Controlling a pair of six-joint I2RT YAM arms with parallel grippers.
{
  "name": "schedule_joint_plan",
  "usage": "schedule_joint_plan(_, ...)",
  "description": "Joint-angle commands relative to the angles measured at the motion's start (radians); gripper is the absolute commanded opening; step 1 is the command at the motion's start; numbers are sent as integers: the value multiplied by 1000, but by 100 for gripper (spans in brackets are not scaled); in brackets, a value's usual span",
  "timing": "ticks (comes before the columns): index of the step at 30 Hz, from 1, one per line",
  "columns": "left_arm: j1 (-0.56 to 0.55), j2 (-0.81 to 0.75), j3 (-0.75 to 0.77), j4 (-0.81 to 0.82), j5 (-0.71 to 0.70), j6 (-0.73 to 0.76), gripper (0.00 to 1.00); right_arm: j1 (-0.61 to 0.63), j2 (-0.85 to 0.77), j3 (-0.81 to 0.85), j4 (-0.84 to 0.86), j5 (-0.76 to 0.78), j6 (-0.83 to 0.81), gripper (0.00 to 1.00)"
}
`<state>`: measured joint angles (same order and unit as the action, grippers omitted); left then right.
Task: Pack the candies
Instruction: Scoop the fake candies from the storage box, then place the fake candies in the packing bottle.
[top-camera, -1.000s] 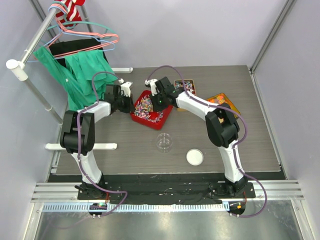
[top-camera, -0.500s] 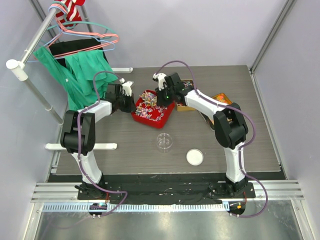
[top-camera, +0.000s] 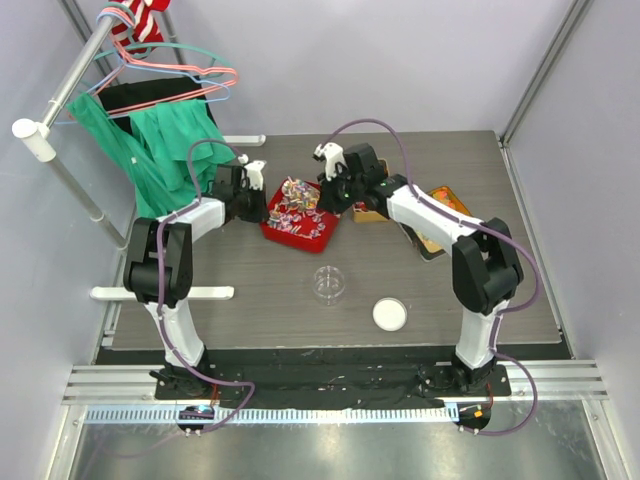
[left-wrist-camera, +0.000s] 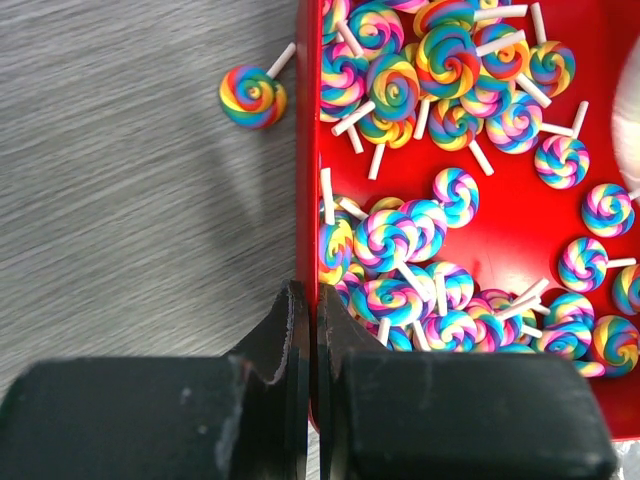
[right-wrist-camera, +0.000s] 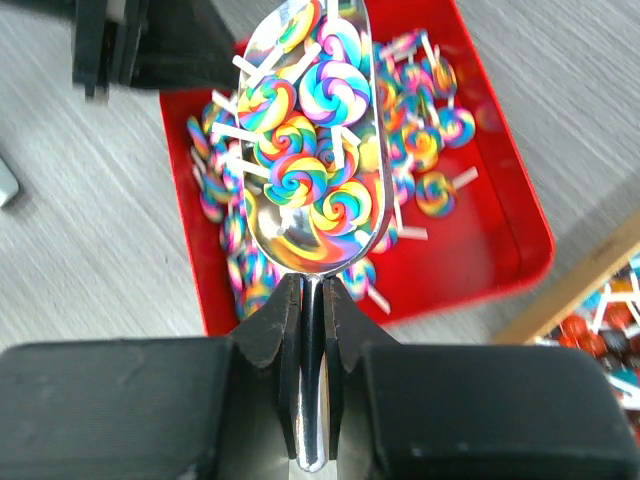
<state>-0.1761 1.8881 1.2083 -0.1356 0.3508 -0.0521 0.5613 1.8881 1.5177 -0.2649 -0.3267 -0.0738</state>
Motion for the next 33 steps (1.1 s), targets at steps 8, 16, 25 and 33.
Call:
schedule_joint_plan(8, 7, 5, 71, 31, -26, -11, 0, -20, -320, -227, 17, -66, -197, 1)
schedule_joint_plan(16, 7, 14, 89, 4, -49, -12, 0, -20, -501, -362, -164, -80, -346, 1)
schedule_joint_plan(25, 7, -52, 68, 22, -72, -15, 0, -9, -636, -484, -280, -54, -429, 1)
schedule_joint_plan(33, 6, -139, 43, 31, -108, 5, 0, 17, -692, -548, -346, -41, -460, 1)
